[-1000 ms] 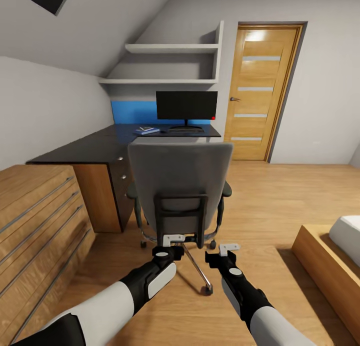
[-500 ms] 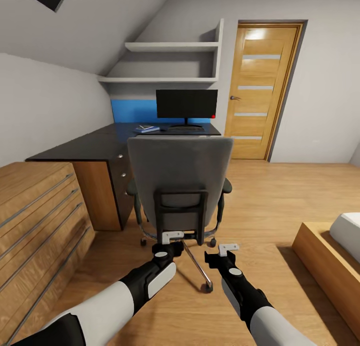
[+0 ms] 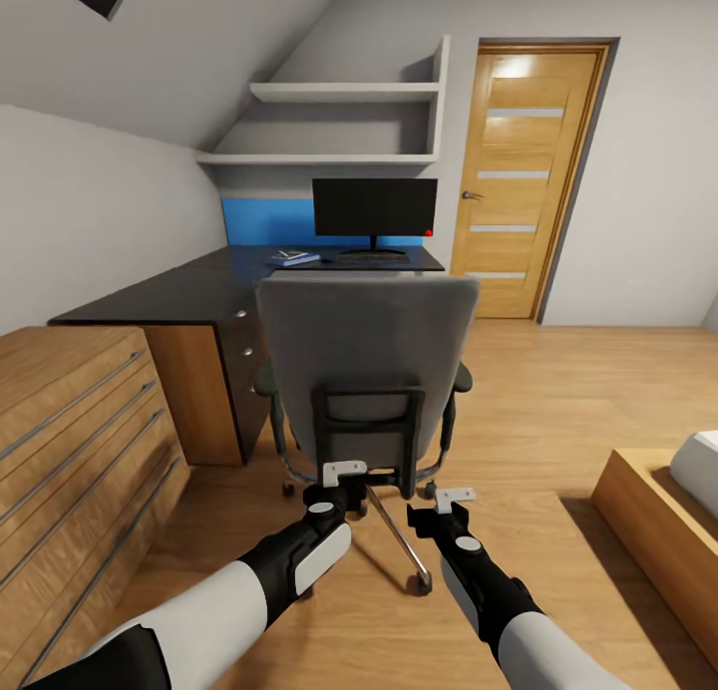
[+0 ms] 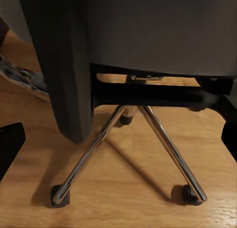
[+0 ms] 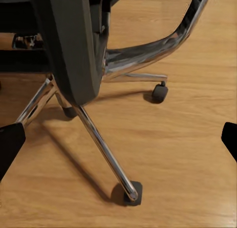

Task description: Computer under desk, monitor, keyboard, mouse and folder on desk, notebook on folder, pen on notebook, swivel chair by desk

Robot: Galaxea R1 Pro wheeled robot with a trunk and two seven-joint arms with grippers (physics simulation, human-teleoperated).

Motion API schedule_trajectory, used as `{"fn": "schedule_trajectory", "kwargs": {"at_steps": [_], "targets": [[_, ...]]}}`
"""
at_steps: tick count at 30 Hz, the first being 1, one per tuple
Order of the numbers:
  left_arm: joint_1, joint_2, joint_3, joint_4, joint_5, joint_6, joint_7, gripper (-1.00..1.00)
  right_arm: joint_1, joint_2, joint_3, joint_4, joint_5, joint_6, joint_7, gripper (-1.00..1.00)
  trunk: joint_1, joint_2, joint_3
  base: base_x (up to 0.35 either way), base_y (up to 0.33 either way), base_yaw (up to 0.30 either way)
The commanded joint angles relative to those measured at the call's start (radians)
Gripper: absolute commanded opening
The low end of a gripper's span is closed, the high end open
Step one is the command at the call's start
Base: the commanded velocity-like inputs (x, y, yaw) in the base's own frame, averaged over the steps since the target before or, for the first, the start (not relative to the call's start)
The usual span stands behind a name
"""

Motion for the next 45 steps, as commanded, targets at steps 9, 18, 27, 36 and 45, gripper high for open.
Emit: {"fn": "schedule_trajectory", "kwargs": {"at_steps": [9, 18, 27, 36, 45], "targets": [[-0.001, 0.000, -0.004, 0.000, 0.000, 0.004, 0.007, 1.00, -0.001, 0.000, 0.006, 0.003, 0.003, -0.016, -0.008, 1.00, 0.000, 0.000, -0.001, 0.083, 0.017, 0.000], [-0.001, 0.000, -0.006, -0.003, 0.000, 0.004, 0.007, 1.00, -0.001, 0.000, 0.007, 0.017, 0.003, -0.040, -0.008, 1.00, 0.000, 0.000, -0.001, 0.280, 0.002, 0.000], [-0.001, 0.000, -0.008, -0.004, -0.001, 0.004, 0.007, 1.00, -0.001, 0.000, 0.007, 0.019, 0.003, -0.041, -0.008, 1.00, 0.000, 0.000, -0.001, 0.321, 0.000, 0.000], [-0.001, 0.000, -0.008, -0.004, -0.002, 0.004, 0.007, 1.00, -0.001, 0.000, 0.008, 0.019, 0.003, -0.041, -0.008, 1.00, 0.000, 0.000, -0.001, 0.321, 0.000, 0.000], [-0.001, 0.000, -0.008, -0.006, -0.002, 0.004, 0.007, 1.00, -0.001, 0.000, 0.018, 0.019, 0.003, -0.041, -0.009, 1.00, 0.000, 0.000, -0.001, 0.323, 0.000, 0.000]]}}
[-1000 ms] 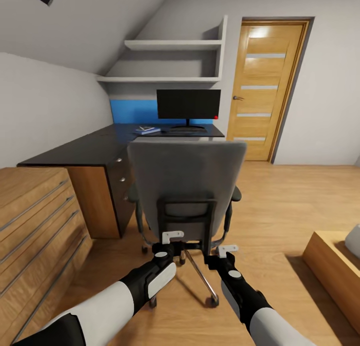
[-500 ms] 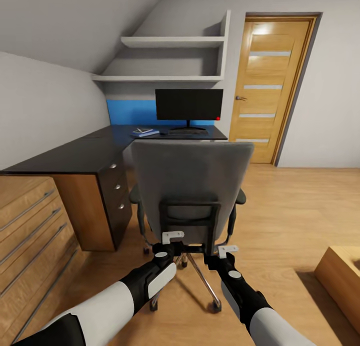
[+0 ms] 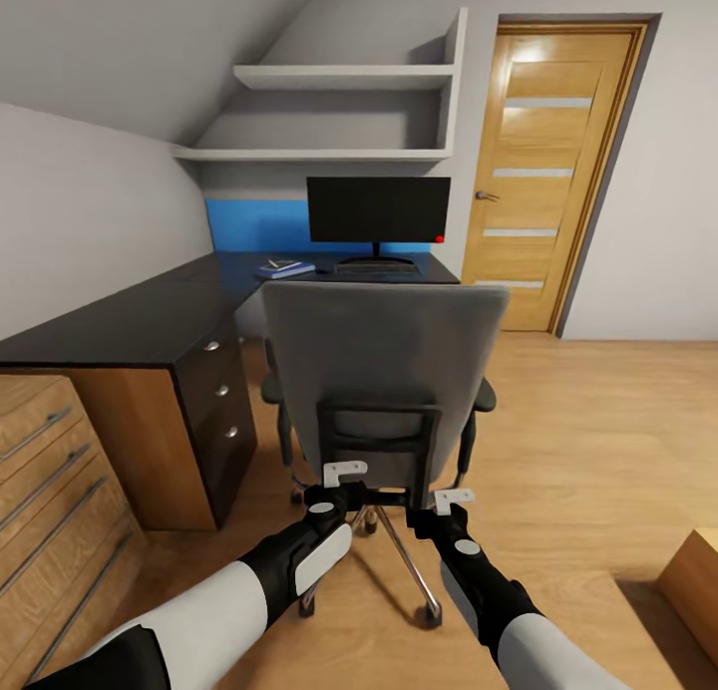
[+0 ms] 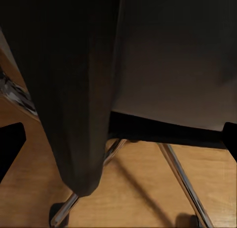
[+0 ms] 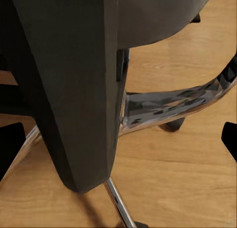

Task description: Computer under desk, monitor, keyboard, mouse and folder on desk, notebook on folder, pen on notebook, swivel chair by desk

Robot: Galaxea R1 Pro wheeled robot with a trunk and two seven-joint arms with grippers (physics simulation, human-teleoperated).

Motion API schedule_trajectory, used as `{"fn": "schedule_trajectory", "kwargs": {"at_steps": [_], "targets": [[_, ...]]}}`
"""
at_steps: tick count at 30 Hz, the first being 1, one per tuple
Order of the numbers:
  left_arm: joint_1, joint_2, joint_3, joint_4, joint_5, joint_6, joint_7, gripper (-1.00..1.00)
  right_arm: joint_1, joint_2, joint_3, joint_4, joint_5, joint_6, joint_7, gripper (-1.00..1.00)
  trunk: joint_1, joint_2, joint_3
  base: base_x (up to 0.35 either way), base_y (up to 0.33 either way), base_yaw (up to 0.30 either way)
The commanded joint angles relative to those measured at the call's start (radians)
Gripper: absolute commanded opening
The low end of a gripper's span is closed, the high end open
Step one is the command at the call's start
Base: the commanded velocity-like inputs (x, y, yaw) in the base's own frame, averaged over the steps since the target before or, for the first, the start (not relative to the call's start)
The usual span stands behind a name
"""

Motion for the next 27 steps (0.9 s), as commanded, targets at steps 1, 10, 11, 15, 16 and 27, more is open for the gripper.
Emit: {"fn": "schedule_trajectory", "kwargs": {"at_steps": [1, 10, 11, 15, 16, 27], "targets": [[-0.002, 0.000, -0.003, -0.002, -0.012, 0.004, 0.005, 1.00, -0.001, 0.000, 0.006, 0.001, 0.003, -0.002, -0.008, 1.00, 0.000, 0.000, -0.001, 0.324, 0.000, 0.000], [-0.002, 0.000, -0.003, -0.002, -0.010, 0.004, 0.006, 1.00, -0.001, -0.001, 0.006, 0.001, 0.004, -0.003, -0.008, 1.00, 0.000, 0.000, -0.001, 0.324, 0.000, 0.000], [-0.002, 0.000, -0.003, -0.002, -0.011, 0.004, 0.006, 1.00, -0.001, -0.001, 0.006, 0.001, 0.004, -0.003, -0.008, 1.00, 0.000, 0.000, -0.001, 0.324, 0.000, 0.000], [-0.002, 0.000, -0.003, -0.002, -0.011, 0.004, 0.006, 1.00, -0.001, -0.001, 0.006, 0.001, 0.004, -0.003, -0.008, 1.00, 0.000, 0.000, -0.001, 0.324, 0.000, 0.000], [-0.002, 0.000, -0.003, -0.002, -0.011, 0.004, 0.006, 1.00, -0.001, -0.001, 0.006, 0.001, 0.004, -0.003, -0.008, 1.00, 0.000, 0.000, -0.001, 0.324, 0.000, 0.000], [-0.002, 0.000, -0.003, -0.002, -0.010, 0.004, 0.004, 1.00, -0.001, -0.001, 0.004, 0.001, 0.003, -0.046, -0.014, 1.00, 0.000, 0.000, -0.001, 0.325, 0.000, 0.000]]}}
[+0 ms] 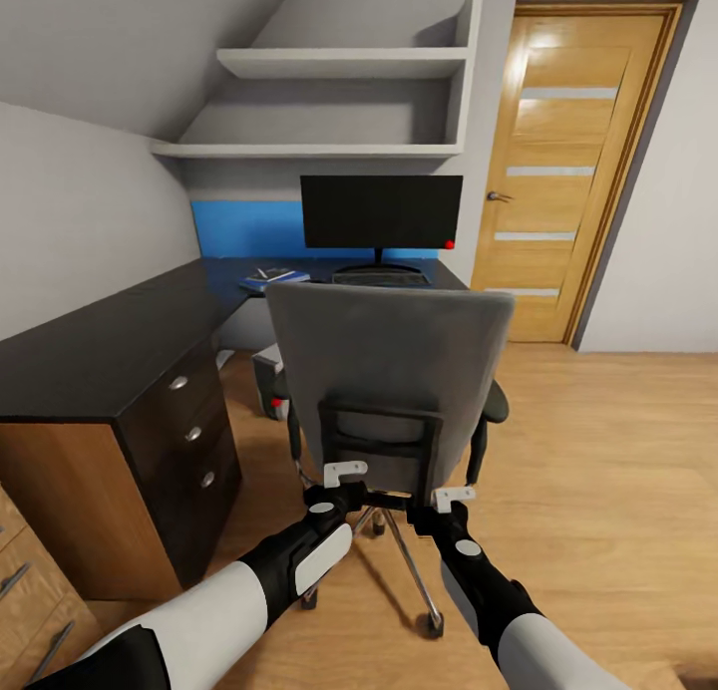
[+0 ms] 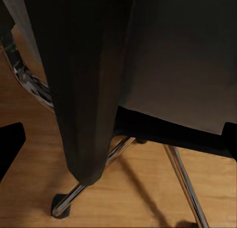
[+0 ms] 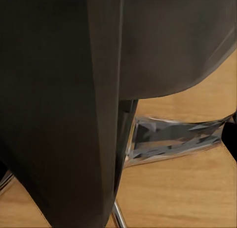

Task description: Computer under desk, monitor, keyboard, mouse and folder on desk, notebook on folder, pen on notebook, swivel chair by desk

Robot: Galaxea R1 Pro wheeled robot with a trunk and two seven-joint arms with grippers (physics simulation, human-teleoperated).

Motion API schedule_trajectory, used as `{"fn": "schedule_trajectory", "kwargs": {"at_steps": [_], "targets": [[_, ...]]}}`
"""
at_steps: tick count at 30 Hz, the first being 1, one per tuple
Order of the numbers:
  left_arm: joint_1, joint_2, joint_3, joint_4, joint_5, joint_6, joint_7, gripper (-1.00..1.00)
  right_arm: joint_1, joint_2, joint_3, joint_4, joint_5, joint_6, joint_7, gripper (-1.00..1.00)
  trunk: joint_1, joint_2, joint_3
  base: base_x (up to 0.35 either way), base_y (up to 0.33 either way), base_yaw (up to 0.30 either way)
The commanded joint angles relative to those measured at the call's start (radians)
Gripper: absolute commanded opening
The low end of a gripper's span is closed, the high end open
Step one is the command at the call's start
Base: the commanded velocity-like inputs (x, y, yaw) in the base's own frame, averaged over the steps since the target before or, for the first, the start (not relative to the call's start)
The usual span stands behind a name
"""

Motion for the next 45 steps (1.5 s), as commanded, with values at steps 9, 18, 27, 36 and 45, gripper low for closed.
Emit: {"fn": "schedule_trajectory", "kwargs": {"at_steps": [9, 18, 27, 36, 45], "targets": [[-0.002, 0.000, -0.002, -0.002, -0.017, 0.004, 0.007, 1.00, -0.001, -0.001, 0.004, -0.001, 0.004, -0.004, -0.011, 1.00, 0.000, 0.000, -0.001, 0.325, 0.000, 0.000], [-0.002, 0.000, -0.002, -0.002, -0.017, 0.005, 0.006, 1.00, -0.001, -0.001, 0.004, -0.001, 0.004, -0.004, -0.011, 1.00, 0.000, 0.000, -0.001, 0.311, 0.000, 0.000], [-0.002, 0.000, -0.003, -0.002, -0.015, 0.006, 0.004, 1.00, -0.001, 0.000, 0.004, -0.001, 0.003, -0.005, -0.010, 1.00, 0.000, 0.000, -0.001, 0.179, 0.000, 0.049], [-0.002, 0.000, -0.005, -0.002, -0.015, 0.007, 0.002, 1.00, -0.001, 0.000, 0.005, 0.000, 0.003, -0.005, -0.010, 1.00, 0.000, 0.000, -0.001, 0.026, 0.000, 0.006], [-0.002, 0.000, -0.005, -0.002, -0.015, 0.007, 0.002, 1.00, -0.001, 0.000, 0.005, -0.001, 0.003, -0.005, -0.011, 1.00, 0.000, 0.000, -0.001, 0.146, 0.000, 0.000]]}}
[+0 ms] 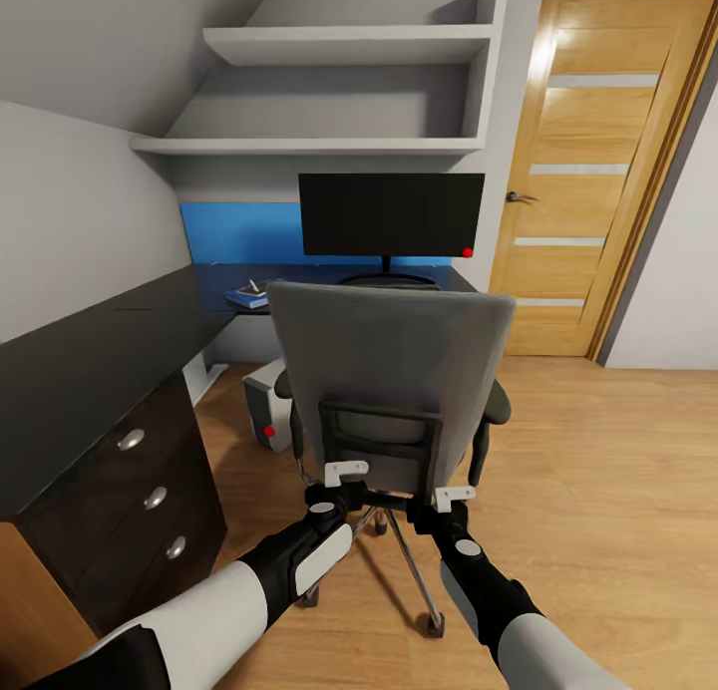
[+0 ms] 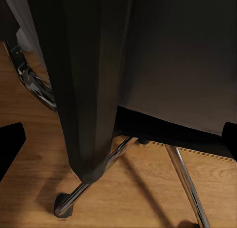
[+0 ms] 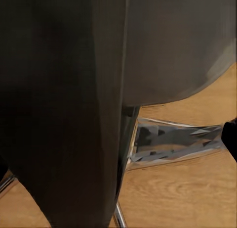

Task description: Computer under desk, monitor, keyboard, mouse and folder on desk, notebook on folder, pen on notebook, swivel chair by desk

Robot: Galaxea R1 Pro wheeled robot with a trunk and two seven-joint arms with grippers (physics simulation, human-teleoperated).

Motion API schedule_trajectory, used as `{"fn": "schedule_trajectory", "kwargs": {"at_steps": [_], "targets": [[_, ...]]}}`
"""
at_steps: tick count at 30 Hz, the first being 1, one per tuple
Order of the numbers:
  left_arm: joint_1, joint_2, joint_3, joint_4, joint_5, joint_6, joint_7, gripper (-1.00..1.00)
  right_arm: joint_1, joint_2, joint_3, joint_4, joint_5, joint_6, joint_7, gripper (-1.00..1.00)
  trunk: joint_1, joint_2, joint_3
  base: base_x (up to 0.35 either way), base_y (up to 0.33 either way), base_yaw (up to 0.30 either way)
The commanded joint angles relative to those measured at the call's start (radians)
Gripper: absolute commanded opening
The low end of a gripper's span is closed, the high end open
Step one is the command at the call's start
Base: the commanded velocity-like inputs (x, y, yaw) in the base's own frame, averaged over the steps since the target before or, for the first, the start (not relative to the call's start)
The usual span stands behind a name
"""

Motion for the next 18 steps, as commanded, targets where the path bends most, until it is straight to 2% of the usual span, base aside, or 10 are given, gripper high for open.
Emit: {"fn": "schedule_trajectory", "kwargs": {"at_steps": [1, 8, 14, 18], "targets": [[-0.001, 0.000, -0.004, -0.001, 0.000, 0.004, 0.007, 1.00, -0.001, -0.001, 0.006, 0.001, 0.003, -0.001, -0.008, 1.00, 0.000, 0.000, -0.001, 0.056, 0.000, 0.000], [-0.001, 0.000, -0.005, -0.001, 0.000, 0.005, 0.007, 1.00, -0.001, -0.001, 0.005, 0.001, 0.003, -0.001, -0.008, 1.00, 0.000, 0.000, -0.001, 0.036, 0.000, 0.000], [-0.001, 0.000, -0.007, -0.003, 0.000, 0.006, 0.006, 1.00, -0.001, -0.001, 0.004, 0.000, 0.003, -0.002, -0.008, 1.00, 0.000, 0.000, -0.001, 0.218, 0.000, 0.000], [-0.001, 0.000, -0.007, -0.003, 0.000, 0.007, 0.006, 1.00, -0.001, -0.002, 0.003, -0.001, 0.003, -0.002, -0.008, 1.00, 0.000, 0.000, -0.001, 0.093, 0.000, 0.000]]}}
